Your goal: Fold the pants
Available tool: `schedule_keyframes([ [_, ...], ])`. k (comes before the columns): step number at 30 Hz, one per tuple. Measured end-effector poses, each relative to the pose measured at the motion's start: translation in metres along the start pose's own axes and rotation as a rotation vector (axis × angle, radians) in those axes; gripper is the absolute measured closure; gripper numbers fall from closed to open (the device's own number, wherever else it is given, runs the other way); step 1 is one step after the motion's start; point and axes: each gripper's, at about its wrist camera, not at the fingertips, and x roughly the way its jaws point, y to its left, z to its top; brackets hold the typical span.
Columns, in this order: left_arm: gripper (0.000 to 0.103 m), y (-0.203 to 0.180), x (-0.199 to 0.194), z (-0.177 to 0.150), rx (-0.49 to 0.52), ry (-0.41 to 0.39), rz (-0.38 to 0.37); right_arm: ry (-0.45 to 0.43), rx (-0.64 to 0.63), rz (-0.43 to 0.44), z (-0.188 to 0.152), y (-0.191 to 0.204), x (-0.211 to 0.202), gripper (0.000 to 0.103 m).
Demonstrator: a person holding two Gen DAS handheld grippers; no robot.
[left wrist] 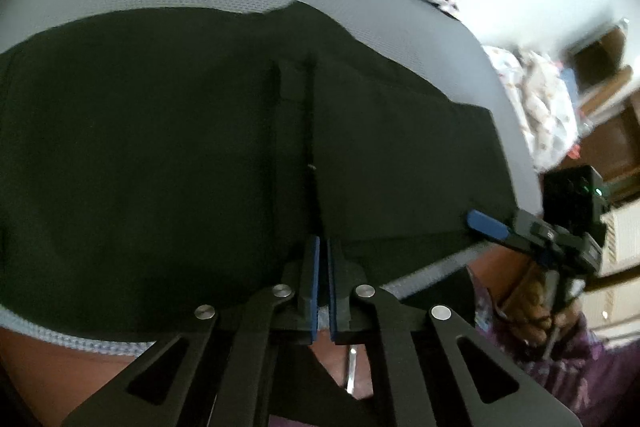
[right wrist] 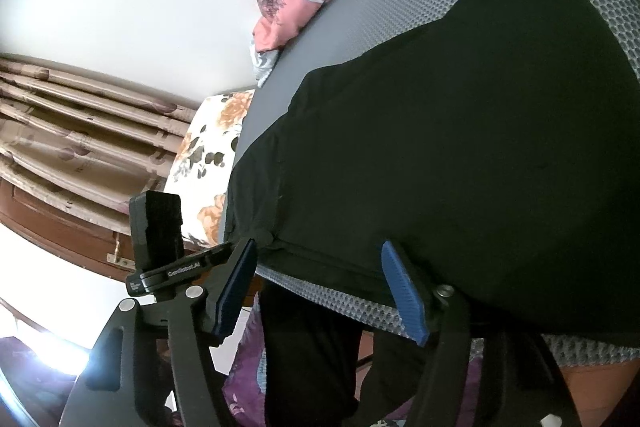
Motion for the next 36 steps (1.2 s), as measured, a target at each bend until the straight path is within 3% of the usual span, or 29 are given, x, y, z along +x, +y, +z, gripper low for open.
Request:
schedule_keyframes([
  [4,0.089,0.005,0.001,0.009,-0.031,-0.003,-0.056,0.0,0.003,0.002,0.001,0.0,0.001,0.039],
  [8,0.085,0.0,0.006,0.014,-0.007,0.025,-0.089,0.0,0.007,0.005,0.001,0.0,0.002,0.039],
  [13,0.049,0.0,0.016,0.021,-0.04,0.078,-0.188,-0.001,0.009,0.008,-0.001,0.0,0.002,0.038],
  [16,0.037,-0.005,0.019,0.026,-0.047,0.109,-0.215,-0.001,0.011,0.013,-0.001,0.0,0.002,0.038],
  [18,0.036,-0.008,0.018,0.028,-0.04,0.11,-0.225,0.0,0.012,0.014,-0.001,-0.001,0.003,0.038],
  [22,0.036,-0.004,0.009,0.026,-0.044,0.046,-0.186,0.001,0.015,0.018,-0.002,-0.001,0.003,0.038],
  [25,0.036,0.004,0.013,0.024,-0.082,0.076,-0.252,0.001,0.019,0.023,-0.001,-0.003,0.004,0.038],
  [27,0.036,-0.001,0.013,0.023,-0.055,0.089,-0.265,0.001,0.021,0.025,0.0,-0.003,0.004,0.037],
  [30,0.036,-0.018,0.017,0.022,0.023,0.105,-0.225,-0.001,0.021,0.028,0.0,-0.003,0.004,0.037],
  [32,0.048,-0.026,0.02,0.021,0.048,0.117,-0.225,0.0,0.02,0.029,0.0,-0.004,0.004,0.036],
  [33,0.08,-0.03,0.022,0.021,0.07,0.123,-0.206,0.0,0.02,0.029,0.0,-0.004,0.004,0.036],
  [34,0.094,-0.035,0.025,0.019,0.101,0.128,-0.167,0.0,0.021,0.028,0.0,-0.004,0.004,0.036],
  [36,0.094,-0.041,0.032,0.016,0.134,0.136,-0.106,0.0,0.02,0.027,0.0,-0.004,0.005,0.036],
])
